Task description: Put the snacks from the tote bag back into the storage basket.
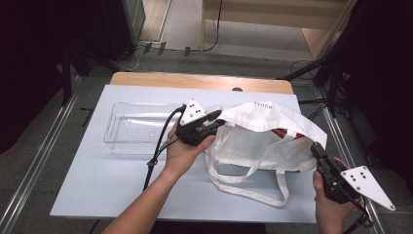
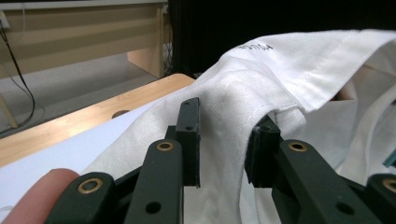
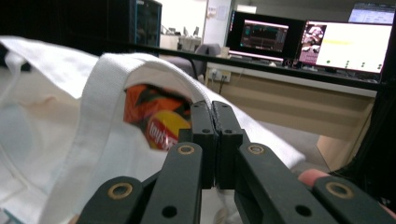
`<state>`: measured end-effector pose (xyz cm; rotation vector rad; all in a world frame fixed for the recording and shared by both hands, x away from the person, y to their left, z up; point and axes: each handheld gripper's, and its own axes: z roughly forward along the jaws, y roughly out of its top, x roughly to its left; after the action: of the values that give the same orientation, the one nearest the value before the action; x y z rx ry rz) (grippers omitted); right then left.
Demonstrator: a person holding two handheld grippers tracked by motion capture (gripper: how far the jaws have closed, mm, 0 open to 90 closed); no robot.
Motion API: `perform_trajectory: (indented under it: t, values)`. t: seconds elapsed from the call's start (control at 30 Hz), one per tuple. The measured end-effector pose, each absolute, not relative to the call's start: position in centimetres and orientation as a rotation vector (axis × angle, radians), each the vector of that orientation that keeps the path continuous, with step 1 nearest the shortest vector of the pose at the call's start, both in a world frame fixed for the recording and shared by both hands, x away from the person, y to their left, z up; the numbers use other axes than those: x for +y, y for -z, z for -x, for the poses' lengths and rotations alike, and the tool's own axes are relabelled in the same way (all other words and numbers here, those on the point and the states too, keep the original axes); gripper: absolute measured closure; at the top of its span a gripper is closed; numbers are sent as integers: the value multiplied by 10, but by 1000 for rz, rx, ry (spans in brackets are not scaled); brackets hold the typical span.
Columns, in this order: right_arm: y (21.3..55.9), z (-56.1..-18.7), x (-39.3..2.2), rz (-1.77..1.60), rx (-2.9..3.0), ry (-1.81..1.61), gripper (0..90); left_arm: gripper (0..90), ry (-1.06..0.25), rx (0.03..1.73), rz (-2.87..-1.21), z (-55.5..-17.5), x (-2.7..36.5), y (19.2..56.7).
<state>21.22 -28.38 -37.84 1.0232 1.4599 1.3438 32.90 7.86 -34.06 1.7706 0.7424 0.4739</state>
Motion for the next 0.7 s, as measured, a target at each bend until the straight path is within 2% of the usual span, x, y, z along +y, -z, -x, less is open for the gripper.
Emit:
perform_trajectory:
  t: [0.07, 0.13, 0.23, 0.3, 0.37, 0.5, 0.53, 0.7]
  values:
    - [375, -212, -284, -1025, 1442, -1369, 900, 701, -511, 757, -1758, -331, 76, 341]
    - [370, -212, -284, -1018, 1433, -1399, 900, 625, -524, 772, -1758, -339, 72, 344]
    - [364, -213, -283, -1004, 1429, -1431, 900, 592, -542, 760, -1793, -351, 64, 346]
    - [364, -213, -283, -1011, 1423, -1439, 900, 614, -552, 743, -1821, -358, 59, 346]
    - [366, -214, -285, -1019, 1417, -1446, 900, 724, -525, 746, -1840, -364, 58, 345]
    - [368, -213, -288, -1028, 1412, -1459, 900, 855, -362, 797, -1843, -377, 60, 354]
    - [368, -213, -287, -1025, 1414, -1457, 900, 872, -299, 815, -1870, -380, 58, 359]
    - [362, -217, -286, -1013, 1400, -1459, 900, 897, -184, 812, -2076, -384, 46, 383]
